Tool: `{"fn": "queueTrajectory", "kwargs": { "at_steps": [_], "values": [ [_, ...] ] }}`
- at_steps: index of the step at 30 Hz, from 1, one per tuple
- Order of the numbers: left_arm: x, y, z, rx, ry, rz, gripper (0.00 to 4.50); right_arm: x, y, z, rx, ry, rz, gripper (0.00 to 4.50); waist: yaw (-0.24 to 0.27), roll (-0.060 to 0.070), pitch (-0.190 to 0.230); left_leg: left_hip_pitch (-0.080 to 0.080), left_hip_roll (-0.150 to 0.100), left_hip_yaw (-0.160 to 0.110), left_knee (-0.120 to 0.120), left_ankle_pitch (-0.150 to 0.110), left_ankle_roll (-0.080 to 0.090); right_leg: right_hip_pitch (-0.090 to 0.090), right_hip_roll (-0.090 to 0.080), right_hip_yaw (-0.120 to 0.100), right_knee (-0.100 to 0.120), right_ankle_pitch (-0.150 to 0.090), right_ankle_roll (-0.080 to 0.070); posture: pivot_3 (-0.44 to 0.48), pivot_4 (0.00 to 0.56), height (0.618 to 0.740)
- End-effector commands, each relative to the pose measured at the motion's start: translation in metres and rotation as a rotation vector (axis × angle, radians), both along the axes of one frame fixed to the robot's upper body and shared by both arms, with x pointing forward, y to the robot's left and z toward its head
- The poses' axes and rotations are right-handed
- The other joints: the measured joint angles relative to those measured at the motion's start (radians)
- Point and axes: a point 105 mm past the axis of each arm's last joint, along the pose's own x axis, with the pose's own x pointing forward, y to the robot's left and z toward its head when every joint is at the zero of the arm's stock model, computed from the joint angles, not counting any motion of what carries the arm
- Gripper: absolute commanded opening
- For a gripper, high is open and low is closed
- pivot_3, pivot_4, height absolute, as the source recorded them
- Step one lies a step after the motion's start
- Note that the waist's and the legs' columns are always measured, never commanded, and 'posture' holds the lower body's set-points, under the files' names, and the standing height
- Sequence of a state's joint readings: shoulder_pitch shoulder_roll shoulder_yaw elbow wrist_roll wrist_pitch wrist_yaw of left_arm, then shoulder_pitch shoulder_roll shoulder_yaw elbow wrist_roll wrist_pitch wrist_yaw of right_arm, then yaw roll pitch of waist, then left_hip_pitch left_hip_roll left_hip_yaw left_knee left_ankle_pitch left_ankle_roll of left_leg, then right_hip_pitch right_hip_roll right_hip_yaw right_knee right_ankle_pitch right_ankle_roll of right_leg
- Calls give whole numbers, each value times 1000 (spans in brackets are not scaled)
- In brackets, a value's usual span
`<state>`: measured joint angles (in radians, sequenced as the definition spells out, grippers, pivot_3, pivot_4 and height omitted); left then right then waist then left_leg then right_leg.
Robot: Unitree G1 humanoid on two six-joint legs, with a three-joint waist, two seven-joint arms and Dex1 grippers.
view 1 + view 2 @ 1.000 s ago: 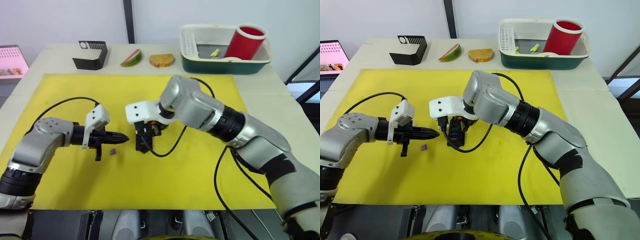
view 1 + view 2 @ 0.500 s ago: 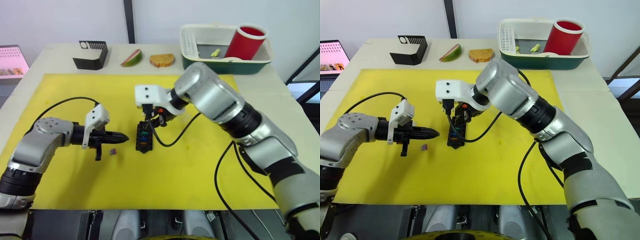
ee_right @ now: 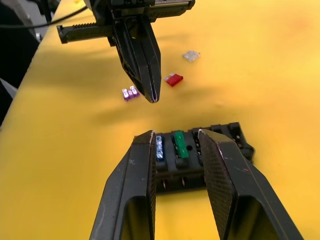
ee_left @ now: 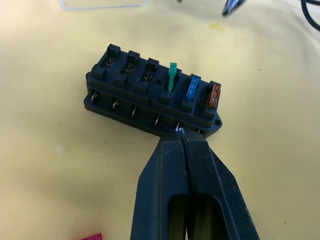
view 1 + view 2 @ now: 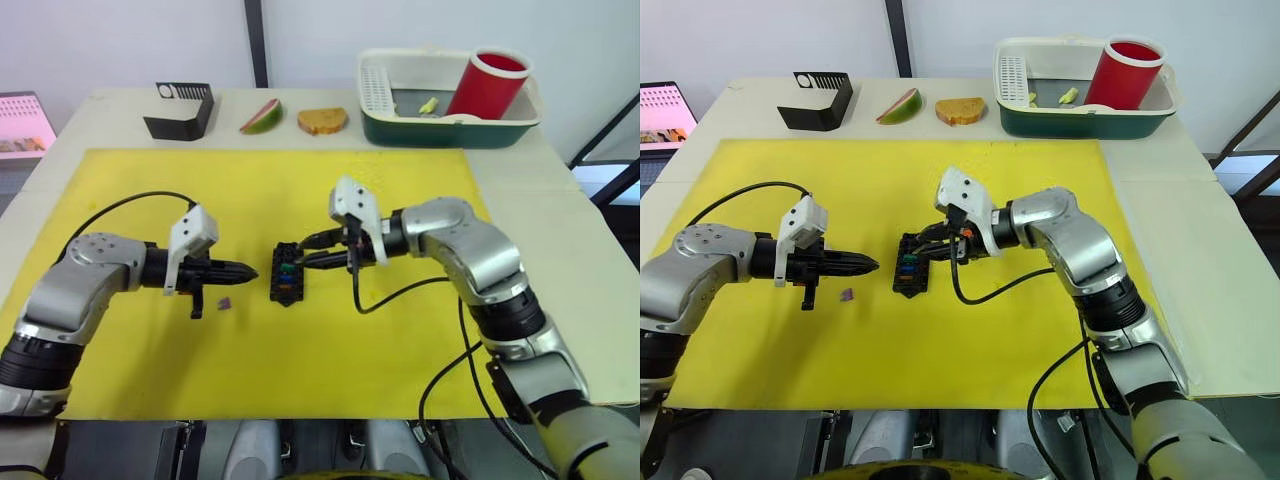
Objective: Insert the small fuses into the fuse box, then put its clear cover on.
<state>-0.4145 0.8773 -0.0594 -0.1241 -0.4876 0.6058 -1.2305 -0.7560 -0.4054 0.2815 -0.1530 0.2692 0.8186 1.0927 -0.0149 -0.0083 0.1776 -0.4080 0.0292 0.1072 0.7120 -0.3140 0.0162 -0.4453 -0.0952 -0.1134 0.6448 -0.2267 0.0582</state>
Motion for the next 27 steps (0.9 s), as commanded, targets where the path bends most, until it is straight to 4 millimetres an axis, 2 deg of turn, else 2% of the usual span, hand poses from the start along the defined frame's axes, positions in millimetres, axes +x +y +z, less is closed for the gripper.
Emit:
{"fn": "queueTrajectory", "kwargs": {
  "at_steps": [1,7,16,27],
  "values": [
    [2,-2,14,-7,-46,-15,0,-1,8,3,40,-24,6,1433,0,0,0,0,0,0,0,0,0,0,0,0,0,0,0,0,150,740],
    [2,-2,14,-3,-43,-18,0,2,18,-5,36,-3,5,1433,1,0,0,0,0,0,0,0,0,0,0,0,0,0,0,0,150,740],
    [1,-1,13,0,-41,-12,0,10,16,-24,-19,34,-26,1433,0,0,0,0,0,0,0,0,0,0,0,0,0,0,0,0,150,740],
    [0,-2,11,-4,-40,-7,0,13,13,-22,-14,53,-36,1433,1,0,0,0,0,0,0,0,0,0,0,0,0,0,0,0,150,740]
  ]
}}
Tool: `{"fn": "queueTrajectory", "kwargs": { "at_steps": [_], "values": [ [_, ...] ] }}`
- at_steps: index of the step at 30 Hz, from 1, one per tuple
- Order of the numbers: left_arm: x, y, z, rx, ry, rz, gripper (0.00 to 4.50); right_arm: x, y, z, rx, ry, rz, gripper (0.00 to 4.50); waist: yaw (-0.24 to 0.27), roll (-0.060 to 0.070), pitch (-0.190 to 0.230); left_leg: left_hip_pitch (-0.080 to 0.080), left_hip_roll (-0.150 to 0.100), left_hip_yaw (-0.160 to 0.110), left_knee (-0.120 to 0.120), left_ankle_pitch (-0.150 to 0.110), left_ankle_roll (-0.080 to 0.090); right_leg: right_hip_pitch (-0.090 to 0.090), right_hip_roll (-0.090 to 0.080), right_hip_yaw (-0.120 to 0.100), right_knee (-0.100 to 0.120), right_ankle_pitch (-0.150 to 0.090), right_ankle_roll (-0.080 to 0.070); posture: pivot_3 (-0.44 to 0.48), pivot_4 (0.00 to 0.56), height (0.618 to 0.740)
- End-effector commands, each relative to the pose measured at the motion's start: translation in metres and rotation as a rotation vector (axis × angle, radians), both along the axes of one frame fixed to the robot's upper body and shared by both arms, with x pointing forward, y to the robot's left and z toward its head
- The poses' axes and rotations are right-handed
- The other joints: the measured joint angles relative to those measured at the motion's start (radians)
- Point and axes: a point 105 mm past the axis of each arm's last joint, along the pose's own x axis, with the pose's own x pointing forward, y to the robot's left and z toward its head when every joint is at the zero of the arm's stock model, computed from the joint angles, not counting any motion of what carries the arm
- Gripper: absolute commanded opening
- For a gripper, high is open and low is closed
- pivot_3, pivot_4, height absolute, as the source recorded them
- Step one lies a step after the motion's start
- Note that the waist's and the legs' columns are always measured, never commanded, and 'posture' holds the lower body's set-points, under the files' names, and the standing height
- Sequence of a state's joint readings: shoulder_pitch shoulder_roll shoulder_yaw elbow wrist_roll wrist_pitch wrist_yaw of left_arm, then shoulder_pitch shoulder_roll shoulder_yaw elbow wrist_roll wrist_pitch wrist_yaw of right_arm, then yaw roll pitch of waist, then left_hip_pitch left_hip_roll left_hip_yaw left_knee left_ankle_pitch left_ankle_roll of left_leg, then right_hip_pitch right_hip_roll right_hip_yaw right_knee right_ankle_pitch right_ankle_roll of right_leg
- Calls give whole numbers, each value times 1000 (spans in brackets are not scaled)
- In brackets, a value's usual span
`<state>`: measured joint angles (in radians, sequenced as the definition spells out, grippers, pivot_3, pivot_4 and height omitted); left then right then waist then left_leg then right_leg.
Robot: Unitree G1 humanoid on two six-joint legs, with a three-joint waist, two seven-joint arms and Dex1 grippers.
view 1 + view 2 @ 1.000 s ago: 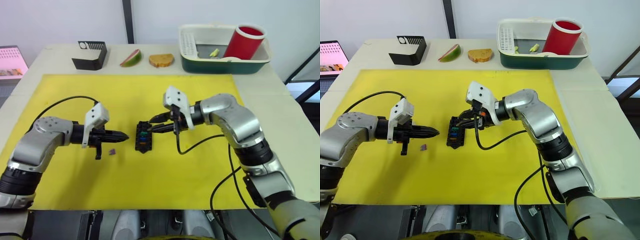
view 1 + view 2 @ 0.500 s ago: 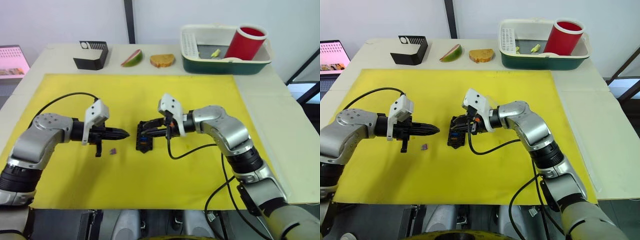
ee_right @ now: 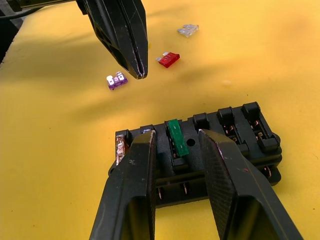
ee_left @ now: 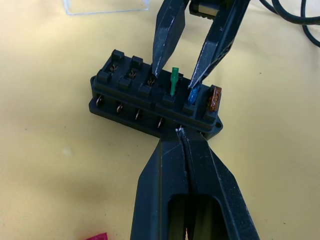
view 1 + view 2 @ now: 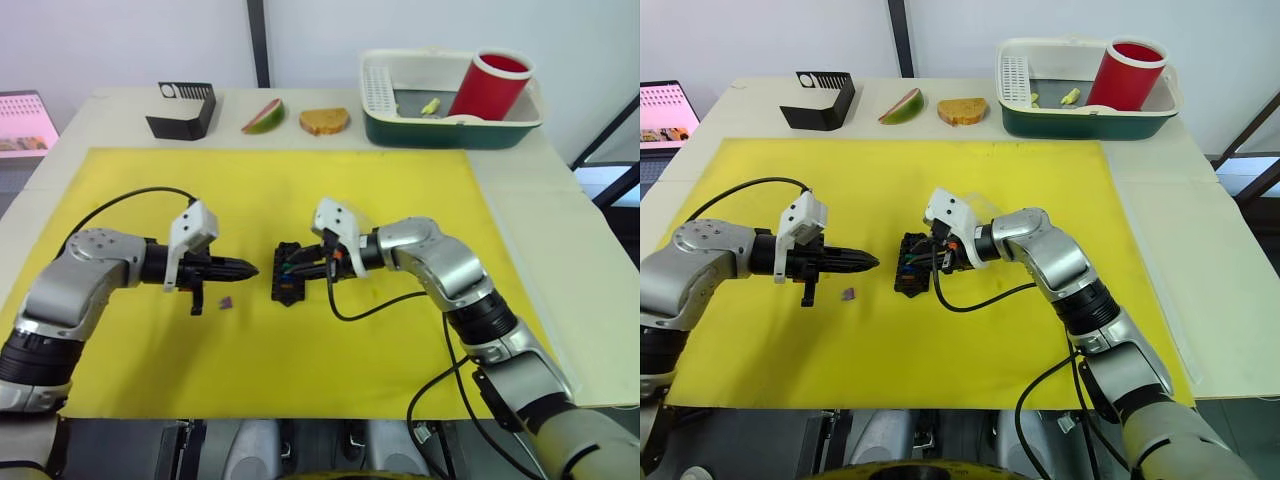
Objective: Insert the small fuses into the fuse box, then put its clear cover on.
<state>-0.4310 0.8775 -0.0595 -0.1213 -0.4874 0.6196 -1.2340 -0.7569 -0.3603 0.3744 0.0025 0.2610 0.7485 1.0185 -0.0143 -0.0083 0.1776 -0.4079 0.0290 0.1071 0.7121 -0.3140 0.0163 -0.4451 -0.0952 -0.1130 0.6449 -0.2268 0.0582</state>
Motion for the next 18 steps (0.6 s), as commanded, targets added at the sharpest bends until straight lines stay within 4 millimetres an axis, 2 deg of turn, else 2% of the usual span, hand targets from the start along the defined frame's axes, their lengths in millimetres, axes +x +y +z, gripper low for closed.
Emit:
{"fn": "queueTrajectory", "kwargs": {
  "at_steps": [1,3,7,18],
  "values": [
    [-1,-1,8,-4,-40,-7,0,2,0,10,22,-18,4,1433,0,0,0,0,0,0,0,0,0,0,0,0,0,0,0,0,150,740],
    [-1,-2,8,-5,-41,-9,0,2,-1,10,17,-15,2,1433,0,0,0,0,0,0,0,0,0,0,0,0,0,0,0,0,150,740],
    [-1,-2,8,-5,-42,-9,0,2,-1,9,14,-11,0,134,0,0,0,0,0,0,0,0,0,0,0,0,0,0,0,0,150,740],
    [1,-1,8,0,-43,-7,0,-5,3,16,-54,-53,58,54,0,0,0,0,0,0,0,0,0,0,0,0,0,0,0,0,150,740]
  ]
}}
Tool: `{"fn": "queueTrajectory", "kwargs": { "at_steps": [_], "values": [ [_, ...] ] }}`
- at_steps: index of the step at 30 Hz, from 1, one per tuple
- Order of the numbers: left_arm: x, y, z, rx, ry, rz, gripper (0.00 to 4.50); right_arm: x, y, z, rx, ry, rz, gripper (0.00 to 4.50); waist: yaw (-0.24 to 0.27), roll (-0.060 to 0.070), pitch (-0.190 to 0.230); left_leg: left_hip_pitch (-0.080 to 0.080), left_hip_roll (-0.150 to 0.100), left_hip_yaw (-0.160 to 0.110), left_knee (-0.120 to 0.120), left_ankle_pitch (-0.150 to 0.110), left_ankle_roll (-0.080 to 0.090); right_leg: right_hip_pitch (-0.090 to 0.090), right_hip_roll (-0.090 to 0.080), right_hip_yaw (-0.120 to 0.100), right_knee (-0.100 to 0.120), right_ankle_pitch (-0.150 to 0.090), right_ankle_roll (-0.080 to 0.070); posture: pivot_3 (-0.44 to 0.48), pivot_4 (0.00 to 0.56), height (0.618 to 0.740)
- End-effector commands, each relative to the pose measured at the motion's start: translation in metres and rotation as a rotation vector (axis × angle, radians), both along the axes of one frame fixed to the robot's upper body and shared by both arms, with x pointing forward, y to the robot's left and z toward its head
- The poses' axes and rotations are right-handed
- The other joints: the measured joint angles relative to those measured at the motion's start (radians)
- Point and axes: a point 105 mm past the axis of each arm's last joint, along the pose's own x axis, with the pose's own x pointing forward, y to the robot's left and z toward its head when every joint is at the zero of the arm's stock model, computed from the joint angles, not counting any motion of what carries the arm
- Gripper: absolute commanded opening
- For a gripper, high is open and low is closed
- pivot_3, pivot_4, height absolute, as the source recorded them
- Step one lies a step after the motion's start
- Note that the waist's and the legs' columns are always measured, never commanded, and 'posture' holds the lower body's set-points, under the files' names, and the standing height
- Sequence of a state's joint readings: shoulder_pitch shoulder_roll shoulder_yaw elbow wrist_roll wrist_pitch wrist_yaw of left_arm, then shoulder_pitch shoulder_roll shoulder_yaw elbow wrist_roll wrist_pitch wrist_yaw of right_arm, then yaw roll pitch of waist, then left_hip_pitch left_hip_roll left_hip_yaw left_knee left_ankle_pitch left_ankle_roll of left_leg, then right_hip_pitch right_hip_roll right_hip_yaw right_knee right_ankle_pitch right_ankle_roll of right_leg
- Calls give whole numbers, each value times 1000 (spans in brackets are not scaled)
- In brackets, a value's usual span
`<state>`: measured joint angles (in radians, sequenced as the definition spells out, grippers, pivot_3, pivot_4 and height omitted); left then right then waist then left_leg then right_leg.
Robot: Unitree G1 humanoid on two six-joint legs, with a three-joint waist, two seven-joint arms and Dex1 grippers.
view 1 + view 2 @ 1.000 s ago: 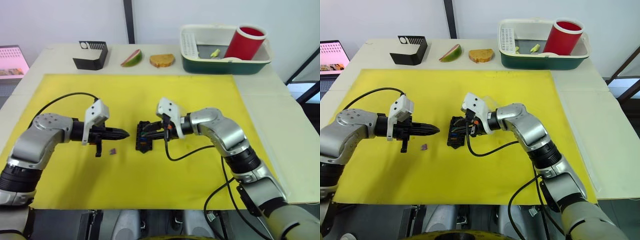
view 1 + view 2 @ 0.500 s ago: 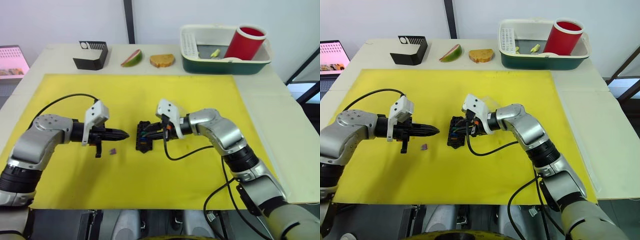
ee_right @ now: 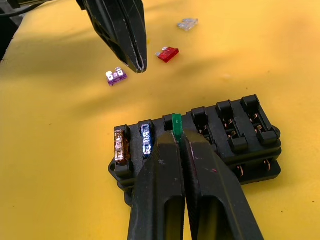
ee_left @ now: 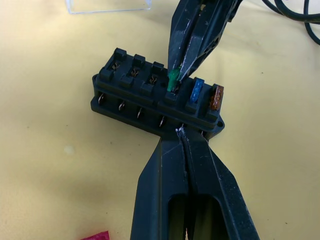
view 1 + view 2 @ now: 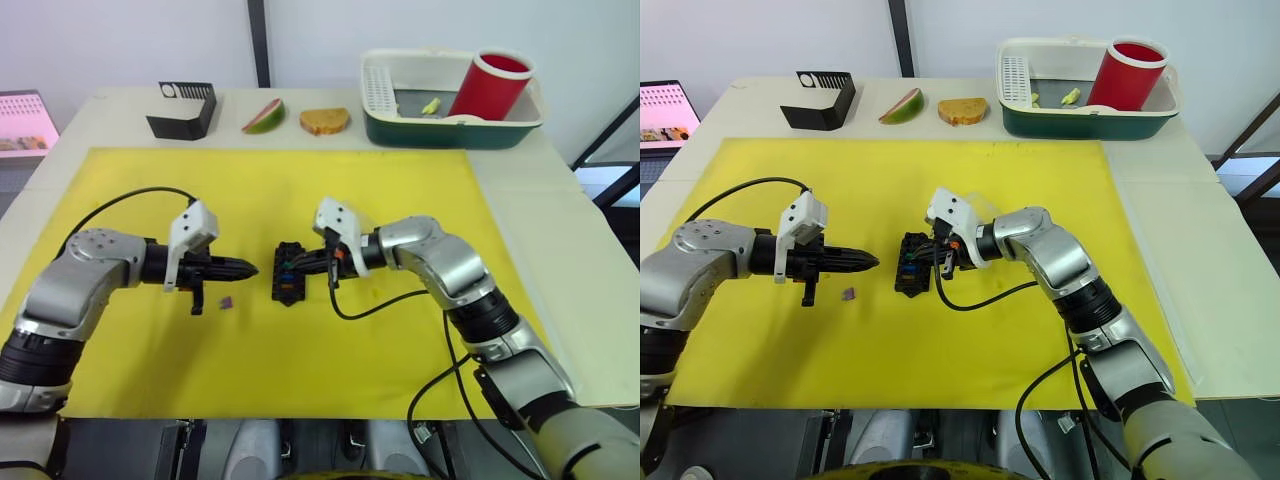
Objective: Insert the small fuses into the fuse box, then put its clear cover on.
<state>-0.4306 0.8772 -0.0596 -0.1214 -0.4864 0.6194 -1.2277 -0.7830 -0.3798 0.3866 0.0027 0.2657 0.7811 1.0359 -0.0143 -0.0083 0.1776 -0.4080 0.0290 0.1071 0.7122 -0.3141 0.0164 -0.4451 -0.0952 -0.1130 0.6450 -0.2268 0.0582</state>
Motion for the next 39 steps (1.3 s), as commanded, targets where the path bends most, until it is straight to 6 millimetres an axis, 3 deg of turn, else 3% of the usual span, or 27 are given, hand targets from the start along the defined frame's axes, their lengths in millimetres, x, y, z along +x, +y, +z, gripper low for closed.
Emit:
{"fn": "queueTrajectory", "kwargs": {
  "at_steps": [1,25,39],
  "values": [
    [0,-1,8,-1,-41,-14,0,-5,5,14,-45,-74,54,54,0,0,0,0,0,0,0,0,0,0,0,0,0,0,0,0,150,740],
    [0,-5,6,-4,-50,-12,0,4,7,12,-335,-252,119,54,0,0,0,0,0,0,0,0,0,0,0,0,0,0,0,0,150,740],
    [-2,-5,4,-4,-51,-14,0,6,8,5,-365,-184,86,54,0,0,0,1,0,0,1,0,0,1,0,0,0,0,0,0,150,740]
  ]
}}
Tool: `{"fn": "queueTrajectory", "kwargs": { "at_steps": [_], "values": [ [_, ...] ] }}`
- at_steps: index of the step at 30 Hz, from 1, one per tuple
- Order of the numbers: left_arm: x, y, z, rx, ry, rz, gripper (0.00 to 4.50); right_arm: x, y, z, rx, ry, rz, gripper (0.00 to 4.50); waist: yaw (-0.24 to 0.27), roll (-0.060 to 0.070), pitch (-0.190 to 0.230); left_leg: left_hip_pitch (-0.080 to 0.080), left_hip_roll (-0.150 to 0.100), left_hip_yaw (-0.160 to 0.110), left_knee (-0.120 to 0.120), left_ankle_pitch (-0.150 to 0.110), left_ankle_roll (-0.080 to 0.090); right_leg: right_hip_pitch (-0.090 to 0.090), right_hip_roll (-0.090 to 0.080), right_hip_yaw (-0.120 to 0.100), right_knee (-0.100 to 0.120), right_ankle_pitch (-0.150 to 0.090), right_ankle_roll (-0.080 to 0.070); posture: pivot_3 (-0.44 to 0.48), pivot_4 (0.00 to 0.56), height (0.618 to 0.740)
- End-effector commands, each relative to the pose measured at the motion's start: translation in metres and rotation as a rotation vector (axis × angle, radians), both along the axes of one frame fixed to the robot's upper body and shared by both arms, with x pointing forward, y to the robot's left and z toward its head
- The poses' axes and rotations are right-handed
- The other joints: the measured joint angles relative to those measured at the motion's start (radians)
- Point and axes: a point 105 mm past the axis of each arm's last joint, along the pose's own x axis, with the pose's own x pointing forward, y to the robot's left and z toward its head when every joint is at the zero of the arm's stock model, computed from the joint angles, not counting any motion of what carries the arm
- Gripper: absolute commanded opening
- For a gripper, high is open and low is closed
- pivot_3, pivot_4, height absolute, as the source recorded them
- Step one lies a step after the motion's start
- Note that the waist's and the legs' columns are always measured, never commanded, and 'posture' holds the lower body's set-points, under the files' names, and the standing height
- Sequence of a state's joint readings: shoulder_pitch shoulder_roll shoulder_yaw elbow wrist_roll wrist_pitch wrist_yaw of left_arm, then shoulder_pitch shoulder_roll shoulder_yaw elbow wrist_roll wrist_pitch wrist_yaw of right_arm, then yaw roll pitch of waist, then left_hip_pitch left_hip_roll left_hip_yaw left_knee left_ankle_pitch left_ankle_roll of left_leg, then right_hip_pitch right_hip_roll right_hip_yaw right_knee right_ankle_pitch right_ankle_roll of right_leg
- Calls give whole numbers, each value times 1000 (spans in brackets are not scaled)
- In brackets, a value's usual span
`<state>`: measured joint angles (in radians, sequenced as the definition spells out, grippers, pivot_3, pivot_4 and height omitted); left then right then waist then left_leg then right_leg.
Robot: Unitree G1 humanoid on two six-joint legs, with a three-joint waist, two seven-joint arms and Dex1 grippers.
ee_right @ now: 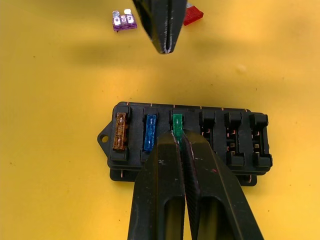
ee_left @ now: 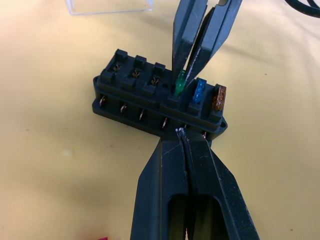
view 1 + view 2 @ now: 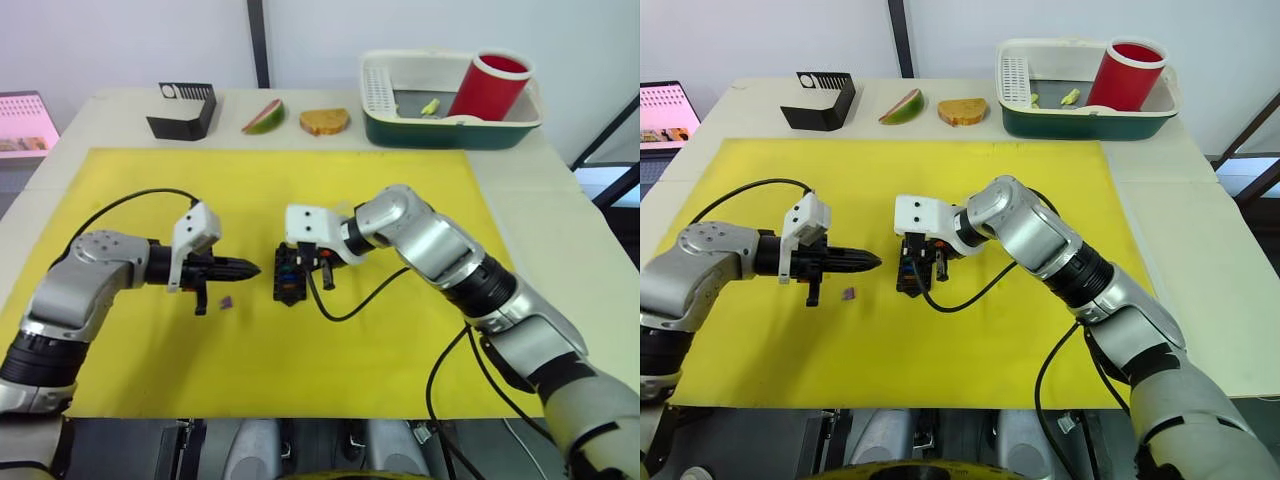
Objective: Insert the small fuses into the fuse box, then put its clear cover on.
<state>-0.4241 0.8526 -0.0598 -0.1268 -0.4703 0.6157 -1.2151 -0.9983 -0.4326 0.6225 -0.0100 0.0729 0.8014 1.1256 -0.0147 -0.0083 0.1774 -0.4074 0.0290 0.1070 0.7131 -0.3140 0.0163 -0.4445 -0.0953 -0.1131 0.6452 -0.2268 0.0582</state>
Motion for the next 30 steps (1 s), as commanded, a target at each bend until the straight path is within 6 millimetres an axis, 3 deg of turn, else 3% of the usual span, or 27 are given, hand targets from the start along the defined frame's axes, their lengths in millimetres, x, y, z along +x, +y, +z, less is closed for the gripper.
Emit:
{"fn": "queueTrajectory", "kwargs": {
  "at_steps": [1,2,4,17,21,27,30],
  "values": [
    [-3,-1,7,6,-44,-20,0,5,-6,-5,-15,21,-50,54,0,0,0,0,0,0,0,0,0,0,0,0,0,0,0,0,150,740],
    [-3,-1,6,9,-44,-22,0,5,-5,-4,-9,20,-52,54,0,0,0,0,0,0,0,0,0,0,0,0,0,0,0,0,150,740],
    [-3,-1,5,11,-47,-26,0,5,-5,-1,1,16,-57,665,0,0,0,0,0,0,0,0,0,0,0,0,0,0,0,0,150,740],
    [-3,1,5,28,-73,-40,0,4,-6,21,52,-29,-56,665,1,0,0,0,0,0,0,0,0,0,0,0,0,0,0,0,150,740],
    [-1,2,5,40,-85,-34,1292,2,-6,27,66,-29,-50,672,1,0,0,0,0,0,0,0,0,0,0,0,0,0,0,0,150,740],
    [1,2,8,45,-115,-35,4395,-1,-7,26,71,-21,-50,672,0,0,0,0,0,0,0,0,0,0,0,0,0,0,0,0,150,740],
    [2,1,8,49,-128,-40,4490,-1,-7,24,71,-18,-54,672,0,0,0,0,0,0,0,0,0,0,0,0,0,0,0,0,150,740]
  ]
}}
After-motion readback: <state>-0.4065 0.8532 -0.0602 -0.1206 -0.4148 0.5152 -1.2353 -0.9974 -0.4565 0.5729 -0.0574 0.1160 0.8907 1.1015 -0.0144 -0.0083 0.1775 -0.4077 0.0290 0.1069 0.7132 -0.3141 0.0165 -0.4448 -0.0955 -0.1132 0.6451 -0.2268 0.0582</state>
